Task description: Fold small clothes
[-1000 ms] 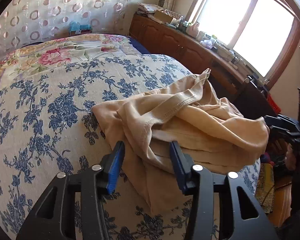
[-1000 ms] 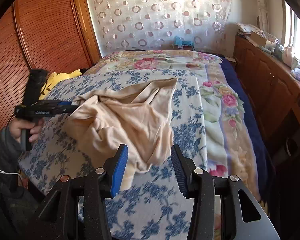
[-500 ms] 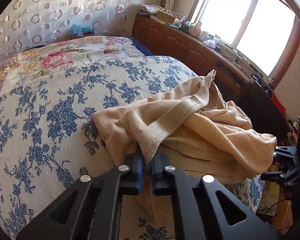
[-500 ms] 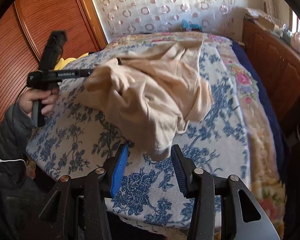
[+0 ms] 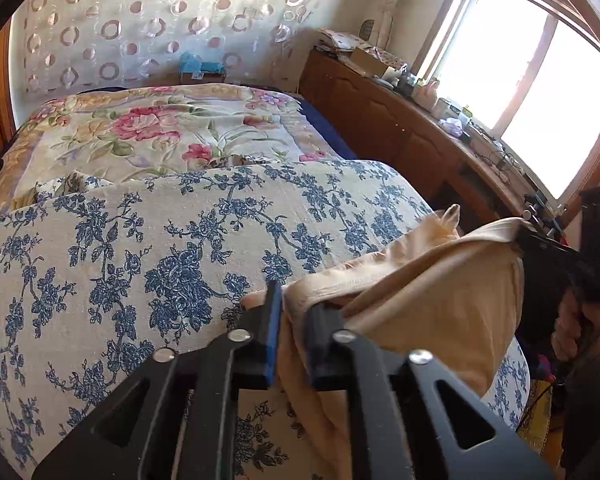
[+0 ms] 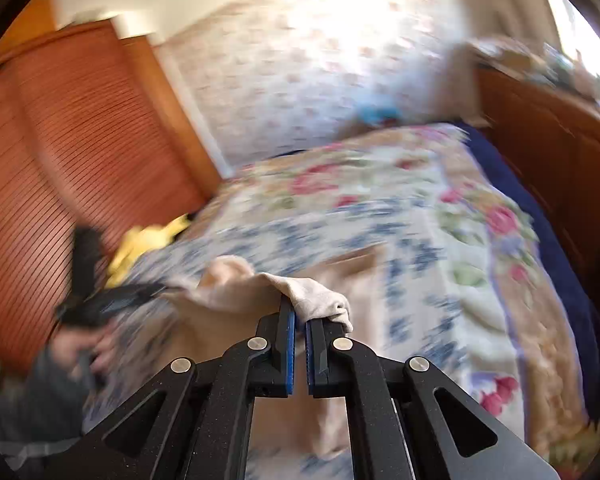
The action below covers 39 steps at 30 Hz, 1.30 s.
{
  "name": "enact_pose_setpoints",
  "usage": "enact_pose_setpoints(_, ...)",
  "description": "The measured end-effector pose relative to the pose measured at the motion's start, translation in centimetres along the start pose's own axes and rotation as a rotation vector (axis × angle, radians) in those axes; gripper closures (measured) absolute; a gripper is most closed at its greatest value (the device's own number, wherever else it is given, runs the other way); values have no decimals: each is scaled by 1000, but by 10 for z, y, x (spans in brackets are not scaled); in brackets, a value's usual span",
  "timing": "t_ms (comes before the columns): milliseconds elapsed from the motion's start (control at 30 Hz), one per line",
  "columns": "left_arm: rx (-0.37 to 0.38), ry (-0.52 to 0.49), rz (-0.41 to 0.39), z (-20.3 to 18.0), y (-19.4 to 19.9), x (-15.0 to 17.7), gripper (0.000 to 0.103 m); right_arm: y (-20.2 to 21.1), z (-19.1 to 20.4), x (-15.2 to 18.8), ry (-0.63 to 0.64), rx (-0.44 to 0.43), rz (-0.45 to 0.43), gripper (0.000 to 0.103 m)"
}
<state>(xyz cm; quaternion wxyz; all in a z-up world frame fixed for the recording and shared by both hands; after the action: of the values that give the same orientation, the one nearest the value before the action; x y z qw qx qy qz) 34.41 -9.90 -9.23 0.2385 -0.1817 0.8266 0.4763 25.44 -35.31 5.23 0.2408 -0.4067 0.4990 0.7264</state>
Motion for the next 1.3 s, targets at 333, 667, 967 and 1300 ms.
enact_pose_setpoints(333, 25, -148, -18, -17, 19, 23, 34, -13, -53, 4, 1, 151, 50, 50)
enact_pose_setpoints(667, -87, -213, 44, -15, -25, 18, 32, 4, -18, 36, 245, 90, 142, 46)
enact_pose_setpoints(967, -186, -112, -106, 2, -38, -32, 32, -51, -32, 10, 278, 124, 189, 46)
enact_pose_setpoints(1300, -159, -101, -104, 11, -29, -31, 31, -75, -48, -6, 253, 12, 124, 98)
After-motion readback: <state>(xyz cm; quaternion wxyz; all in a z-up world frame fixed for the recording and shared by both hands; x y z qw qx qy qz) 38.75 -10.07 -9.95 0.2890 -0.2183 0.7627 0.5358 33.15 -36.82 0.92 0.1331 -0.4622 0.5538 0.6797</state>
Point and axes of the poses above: each gripper's, at about its wrist camera, not at the fingertips, and y roughly against the way its jaws point, z to its left, x to its underside, the point moved 7 cm from there along -y, roughly the way its jaws point, and after that the axes turned 11 degrees about y, right-handed, at the moved point
